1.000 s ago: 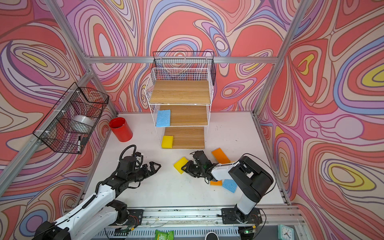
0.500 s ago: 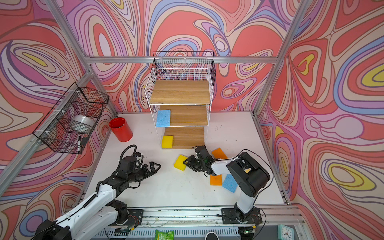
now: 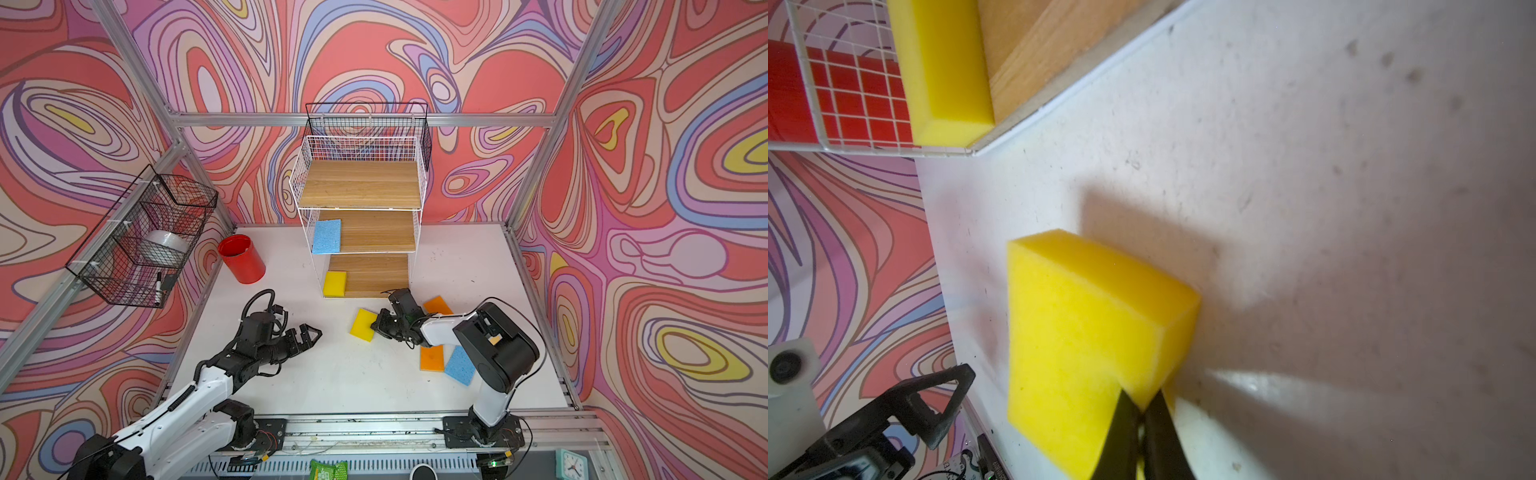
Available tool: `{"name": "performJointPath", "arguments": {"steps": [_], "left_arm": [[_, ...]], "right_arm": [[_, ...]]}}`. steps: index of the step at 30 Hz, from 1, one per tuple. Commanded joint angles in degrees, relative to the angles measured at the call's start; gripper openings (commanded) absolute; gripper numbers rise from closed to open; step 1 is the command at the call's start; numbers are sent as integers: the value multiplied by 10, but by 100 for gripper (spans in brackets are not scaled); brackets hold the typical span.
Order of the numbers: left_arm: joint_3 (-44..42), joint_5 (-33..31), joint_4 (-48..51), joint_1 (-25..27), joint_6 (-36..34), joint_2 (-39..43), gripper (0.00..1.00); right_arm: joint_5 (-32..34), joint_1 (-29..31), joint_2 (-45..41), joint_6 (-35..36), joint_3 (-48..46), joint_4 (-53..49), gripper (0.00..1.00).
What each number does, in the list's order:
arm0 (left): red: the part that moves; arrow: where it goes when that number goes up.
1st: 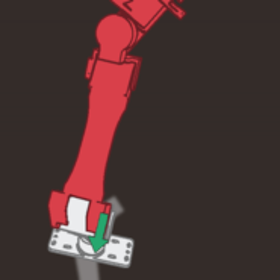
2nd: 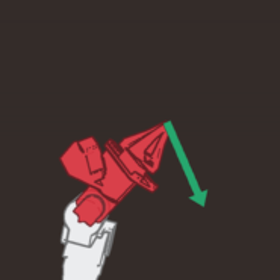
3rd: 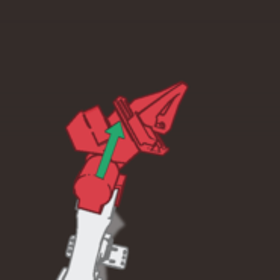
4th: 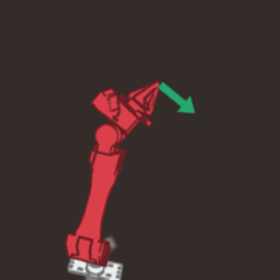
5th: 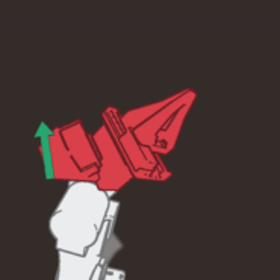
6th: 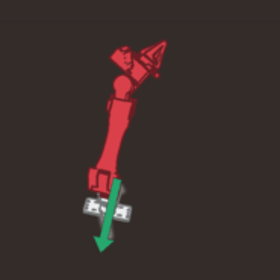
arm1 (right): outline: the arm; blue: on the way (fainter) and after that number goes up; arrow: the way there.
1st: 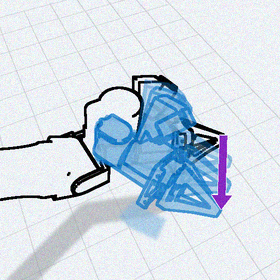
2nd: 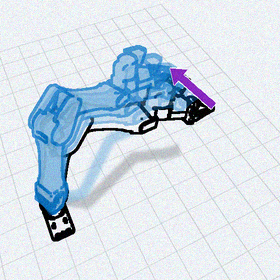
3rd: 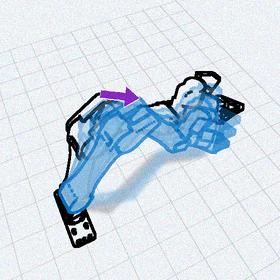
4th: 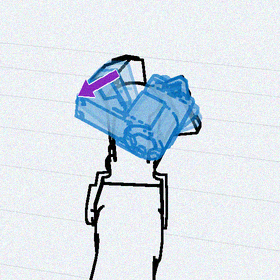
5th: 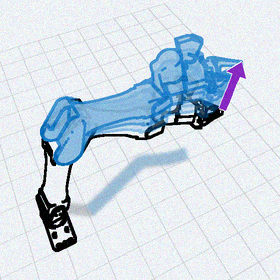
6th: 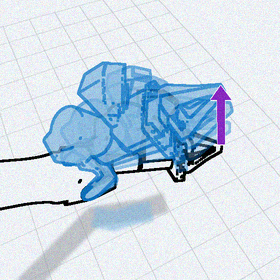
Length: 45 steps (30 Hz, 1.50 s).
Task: Place and organize the cleaning sponges onto the shelf
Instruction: 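Carry the yellow sponge with the right gripper onto the bottom shelf tier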
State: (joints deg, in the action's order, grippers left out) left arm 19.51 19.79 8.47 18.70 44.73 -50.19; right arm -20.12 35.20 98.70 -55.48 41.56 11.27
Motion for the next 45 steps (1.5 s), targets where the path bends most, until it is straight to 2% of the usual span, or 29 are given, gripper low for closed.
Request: {"name": "performJointPath", "arguments": {"steps": [1, 6, 14, 27, 35, 45], "left_arm": [[15, -12, 27, -2, -6, 23, 100], [17, -16, 38, -3, -6, 35, 100], [24, -18, 32, -3, -10, 15, 100], [39, -22, 17, -3, -23, -30, 100], [41, -26, 17, -2, -30, -33, 100], [39, -28, 15, -3, -32, -36, 100]], "right_arm": [[27, -3, -25, 33, 20, -52, 4], [47, -14, -44, 69, 55, -96, 4], [15, -49, -9, 100, 114, -102, 4], [-81, -81, 101, 103, 179, -18, 4], [-91, -86, 131, 110, 214, -19, 4], [-79, -93, 161, 142, 279, -80, 4]]}}
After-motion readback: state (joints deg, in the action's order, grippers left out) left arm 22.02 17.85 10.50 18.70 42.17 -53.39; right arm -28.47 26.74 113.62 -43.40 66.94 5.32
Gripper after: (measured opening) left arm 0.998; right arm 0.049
